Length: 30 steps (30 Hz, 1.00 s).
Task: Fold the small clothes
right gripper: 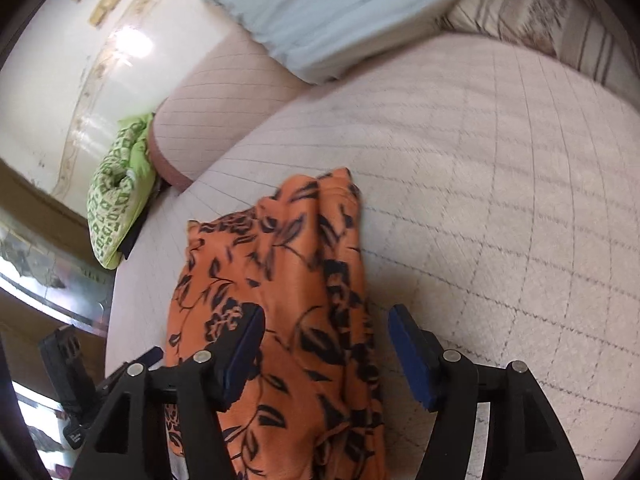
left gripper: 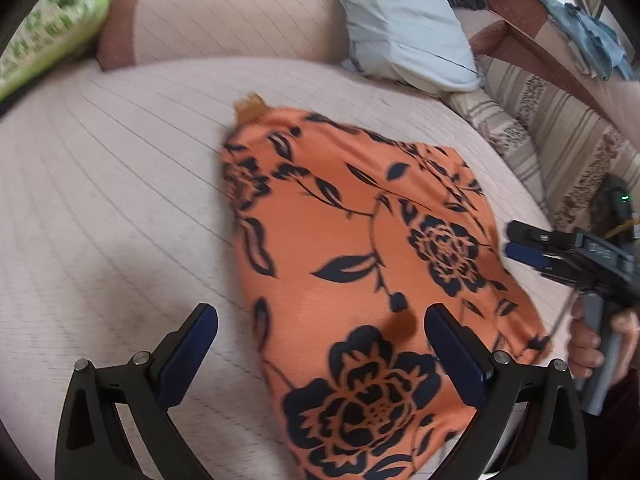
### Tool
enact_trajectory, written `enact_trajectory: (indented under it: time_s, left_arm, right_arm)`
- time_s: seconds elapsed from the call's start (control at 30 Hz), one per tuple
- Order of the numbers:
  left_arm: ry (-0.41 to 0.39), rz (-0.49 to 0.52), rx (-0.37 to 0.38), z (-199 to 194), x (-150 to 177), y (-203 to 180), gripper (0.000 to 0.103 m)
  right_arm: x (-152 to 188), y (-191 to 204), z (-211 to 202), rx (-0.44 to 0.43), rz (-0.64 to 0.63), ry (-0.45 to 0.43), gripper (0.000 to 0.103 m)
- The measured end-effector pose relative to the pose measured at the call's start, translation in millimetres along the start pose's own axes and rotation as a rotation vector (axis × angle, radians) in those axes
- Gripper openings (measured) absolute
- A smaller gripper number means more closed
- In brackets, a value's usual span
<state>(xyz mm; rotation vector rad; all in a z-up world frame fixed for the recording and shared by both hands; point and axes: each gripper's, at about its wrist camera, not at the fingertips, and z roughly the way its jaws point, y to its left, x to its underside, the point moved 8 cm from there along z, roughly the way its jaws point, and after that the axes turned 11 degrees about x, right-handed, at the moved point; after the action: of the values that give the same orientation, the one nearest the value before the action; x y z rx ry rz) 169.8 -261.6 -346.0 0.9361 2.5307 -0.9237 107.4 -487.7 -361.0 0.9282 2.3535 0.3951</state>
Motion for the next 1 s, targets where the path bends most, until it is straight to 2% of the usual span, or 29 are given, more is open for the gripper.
enact_trajectory:
  time_s: [0.07,0.2,0.3,0.4,0.57,0.67,0.8,1.0]
  left_arm:
    - [-0.006,0.027,0.006,6,-2,1,0.103]
    - [0.015,0.017,0.036,12,0,4,0.103]
    - [0.045,-0.003,0.111,15,3,1,0.103]
    - [0.051,-0.011,0.13,18,2,1,0.103]
    - [0.06,-0.085,0.22,19,-2,11,0.103]
    - [0.077,-0.103,0.247,22,-2,17,0.103]
    - [0.082,-0.09,0.271,23,-7,18,0.103]
    - [0.096,-0.026,0.258,32,-11,11,0.103]
  right_arm:
    - [0,-3,4,0.002,0.005,0.014,0.068]
    - [1,-4,10,-0.05,0.023,0.045,0.068]
    - [2,-5,12,-0.057,0.021,0.046,0.069]
    - [4,-10,17,-0.074,0.028,0.063,0.069]
    - [5,-15,21,-0.14,0.037,0.085,0.071]
    - [6,-19,26,-0.175,0.03,0.118,0.071]
    - [8,-23,32,-0.205,0.022,0.157,0.071]
    - [9,-16,41,-0.317,0.025,0.211,0.073]
